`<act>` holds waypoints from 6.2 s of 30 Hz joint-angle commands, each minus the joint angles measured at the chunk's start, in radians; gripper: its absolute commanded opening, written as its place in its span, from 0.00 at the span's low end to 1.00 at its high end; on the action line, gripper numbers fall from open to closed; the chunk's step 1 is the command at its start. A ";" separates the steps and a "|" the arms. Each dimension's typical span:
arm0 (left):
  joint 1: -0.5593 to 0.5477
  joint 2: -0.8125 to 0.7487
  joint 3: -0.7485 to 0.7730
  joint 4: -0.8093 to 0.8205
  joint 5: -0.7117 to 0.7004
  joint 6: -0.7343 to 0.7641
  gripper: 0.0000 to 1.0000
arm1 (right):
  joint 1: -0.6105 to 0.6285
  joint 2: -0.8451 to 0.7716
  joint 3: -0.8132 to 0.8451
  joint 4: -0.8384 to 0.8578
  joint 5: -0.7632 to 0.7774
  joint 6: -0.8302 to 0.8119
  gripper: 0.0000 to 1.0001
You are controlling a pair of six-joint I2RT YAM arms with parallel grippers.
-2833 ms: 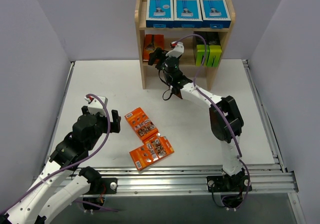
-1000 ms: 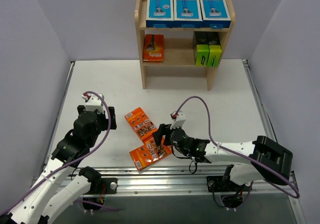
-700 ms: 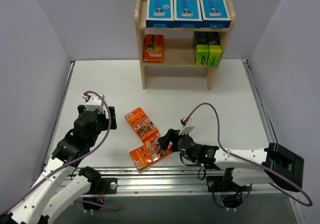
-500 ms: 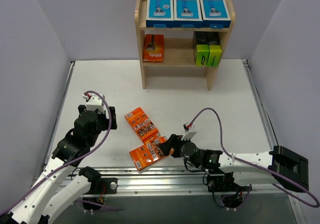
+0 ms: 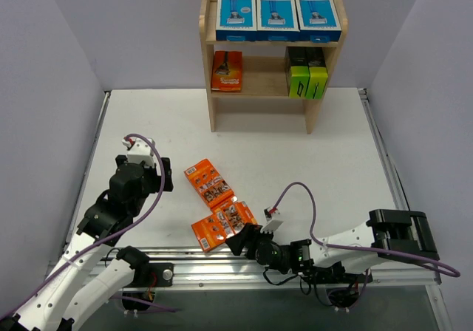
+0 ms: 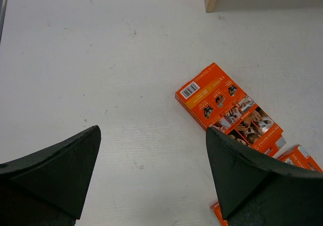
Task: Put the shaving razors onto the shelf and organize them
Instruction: Grab a shaving razor with the right arm
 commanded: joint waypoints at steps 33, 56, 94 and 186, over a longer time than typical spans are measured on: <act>0.008 -0.022 0.018 0.020 0.049 0.011 0.94 | 0.058 0.362 0.221 0.212 0.044 0.158 0.73; 0.008 -0.027 0.018 0.022 0.064 0.010 0.94 | 0.075 0.494 0.247 0.258 0.068 0.362 0.74; 0.008 -0.025 0.015 0.010 0.085 0.005 0.94 | 0.095 0.511 0.589 -0.587 0.190 0.867 0.66; 0.005 -0.042 0.014 0.023 0.159 0.011 0.94 | 0.069 0.560 0.620 -0.462 0.183 0.798 0.55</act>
